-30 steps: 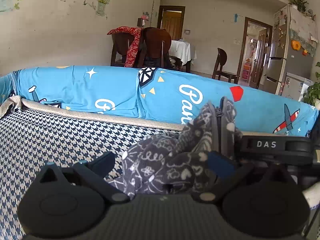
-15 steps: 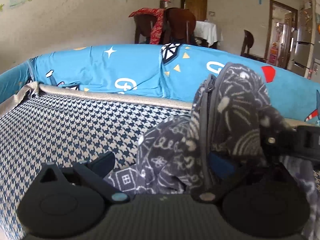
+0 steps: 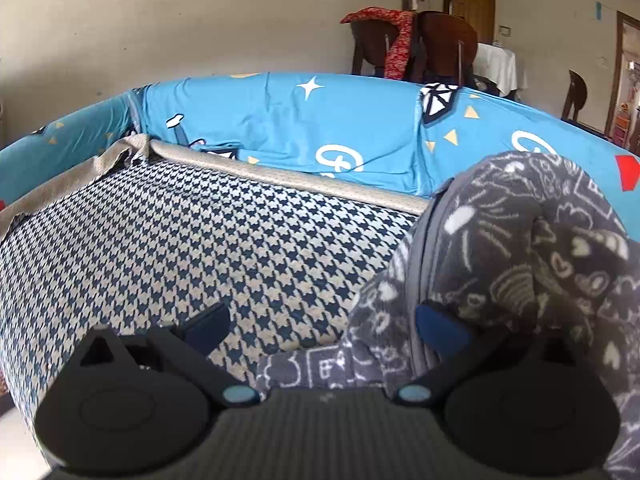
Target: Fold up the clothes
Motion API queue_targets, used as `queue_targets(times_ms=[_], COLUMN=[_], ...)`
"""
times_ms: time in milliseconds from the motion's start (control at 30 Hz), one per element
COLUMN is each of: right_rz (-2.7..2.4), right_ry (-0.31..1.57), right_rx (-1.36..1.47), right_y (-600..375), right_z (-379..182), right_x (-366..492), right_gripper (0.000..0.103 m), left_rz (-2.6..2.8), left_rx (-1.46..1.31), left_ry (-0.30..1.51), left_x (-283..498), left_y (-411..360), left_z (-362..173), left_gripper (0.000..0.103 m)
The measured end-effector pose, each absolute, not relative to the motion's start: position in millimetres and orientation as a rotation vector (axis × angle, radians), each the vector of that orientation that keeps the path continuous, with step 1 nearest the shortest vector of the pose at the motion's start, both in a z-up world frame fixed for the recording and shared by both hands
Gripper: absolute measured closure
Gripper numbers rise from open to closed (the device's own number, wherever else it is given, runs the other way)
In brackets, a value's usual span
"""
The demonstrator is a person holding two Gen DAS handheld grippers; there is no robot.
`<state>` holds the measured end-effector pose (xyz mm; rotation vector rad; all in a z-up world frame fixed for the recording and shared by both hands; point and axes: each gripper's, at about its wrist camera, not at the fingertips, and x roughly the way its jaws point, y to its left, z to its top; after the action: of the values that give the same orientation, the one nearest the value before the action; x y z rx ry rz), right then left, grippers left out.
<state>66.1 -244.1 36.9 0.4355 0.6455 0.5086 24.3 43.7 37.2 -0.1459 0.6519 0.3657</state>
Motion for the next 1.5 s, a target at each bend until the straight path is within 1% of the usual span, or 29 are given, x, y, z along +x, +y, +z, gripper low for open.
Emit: queue_targets(times_ms=[67,100,267,400,633,700,767,800,833,967,1167,1500], right_rz=[0.467,0.447,0.406,0.430,0.458,0.466,0.473,0.475,0.477,0.470,0.493,0.468], right_ry=[0.676,0.691,0.799,0.873,0.896,0.897,0.882,0.872,0.863,0.824,0.748,0.712], right_rx=[0.420,0.411,0.377,0.401,0.448,0.458,0.438,0.429,0.427,0.424,0.464,0.479], right_y=[-243.4,-242.7,-231.7,-216.0,-194.5,-191.8,-189.8,-189.4,-189.7,-193.7,-215.4,-253.4], right_z=[30.1,26.0,-2.0,-26.7,-40.6,-42.5,-40.2,-38.5,-36.7,-26.8,-1.7,27.9], right_x=[69.1,70.7,80.6,86.3,92.0,91.3,88.8,87.4,85.9,81.1,68.3,46.2], right_gripper=[0.048,0.047,0.046,0.046,0.047,0.057,0.075,0.080,0.082,0.085,0.086,0.087], left_rz=[0.378,0.389,0.461,0.461,0.453,0.443,0.432,0.424,0.414,0.376,0.266,0.117], left_rx=[-0.166,-0.161,-0.132,-0.150,-0.169,-0.184,-0.188,-0.190,-0.193,-0.207,-0.255,-0.242], left_ry=[0.659,0.662,0.676,0.689,0.701,0.703,0.701,0.698,0.695,0.684,0.673,0.651], left_x=[24.8,25.2,26.5,27.5,27.9,27.5,26.8,26.2,25.7,23.8,19.0,11.9], left_y=[51.2,52.9,61.2,68.5,72.7,73.4,71.4,69.7,67.8,59.4,44.8,-0.4], left_z=[36.3,35.8,31.6,29.6,26.7,26.1,27.0,28.0,29.1,33.5,40.6,49.6], left_gripper=[0.000,0.000,0.000,0.000,0.000,0.000,0.000,0.000,0.000,0.000,0.000,0.000])
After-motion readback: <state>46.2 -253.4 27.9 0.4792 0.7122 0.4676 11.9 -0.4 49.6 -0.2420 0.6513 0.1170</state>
